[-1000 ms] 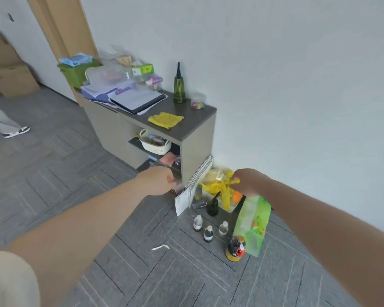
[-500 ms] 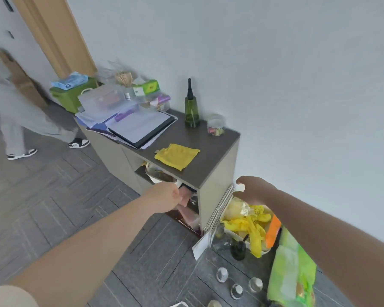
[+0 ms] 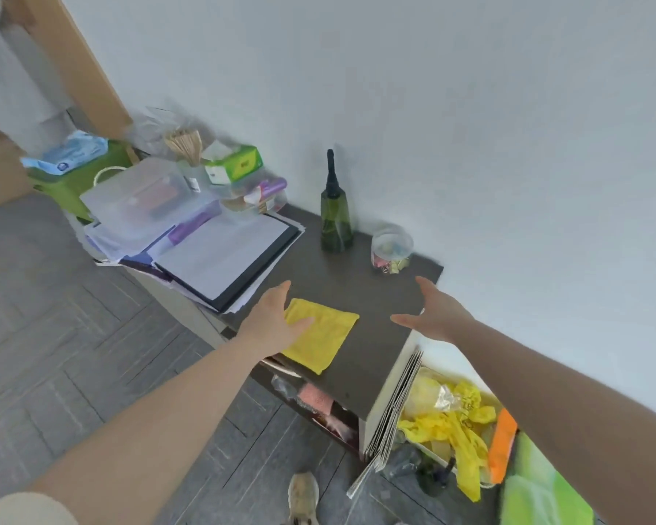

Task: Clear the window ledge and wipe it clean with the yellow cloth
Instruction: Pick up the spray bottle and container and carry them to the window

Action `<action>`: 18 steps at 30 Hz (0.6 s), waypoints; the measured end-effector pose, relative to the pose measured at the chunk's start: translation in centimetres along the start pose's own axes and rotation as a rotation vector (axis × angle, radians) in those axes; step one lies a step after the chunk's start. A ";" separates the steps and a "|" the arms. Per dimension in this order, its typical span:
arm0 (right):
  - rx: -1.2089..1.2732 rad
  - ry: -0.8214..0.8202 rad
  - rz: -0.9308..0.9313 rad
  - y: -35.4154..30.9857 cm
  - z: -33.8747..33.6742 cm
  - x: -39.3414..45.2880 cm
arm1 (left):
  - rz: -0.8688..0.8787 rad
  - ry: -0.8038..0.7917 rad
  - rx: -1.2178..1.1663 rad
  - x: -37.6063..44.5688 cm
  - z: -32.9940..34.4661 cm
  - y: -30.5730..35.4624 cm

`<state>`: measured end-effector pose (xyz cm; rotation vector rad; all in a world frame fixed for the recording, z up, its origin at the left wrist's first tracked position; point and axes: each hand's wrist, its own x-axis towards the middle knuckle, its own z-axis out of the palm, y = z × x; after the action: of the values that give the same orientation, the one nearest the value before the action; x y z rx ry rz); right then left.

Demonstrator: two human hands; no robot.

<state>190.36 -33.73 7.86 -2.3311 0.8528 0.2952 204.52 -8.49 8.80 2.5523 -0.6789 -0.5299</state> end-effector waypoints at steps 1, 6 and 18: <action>0.019 0.019 0.016 -0.2 0.0 1.3 | 0.014 0.002 -0.045 2.0 -0.1 -0.1; 0.091 0.095 0.146 -1.1 0.0 6.8 | 0.047 -0.047 -0.188 11.7 -0.3 -0.2; 0.290 0.294 0.360 -3.2 2.8 18.6 | 0.119 -0.159 -0.393 29.1 0.0 0.8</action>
<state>206.68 -39.47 -0.24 -1.9697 1.3662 -0.0278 227.71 -24.83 2.04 2.1069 -0.6978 -0.7501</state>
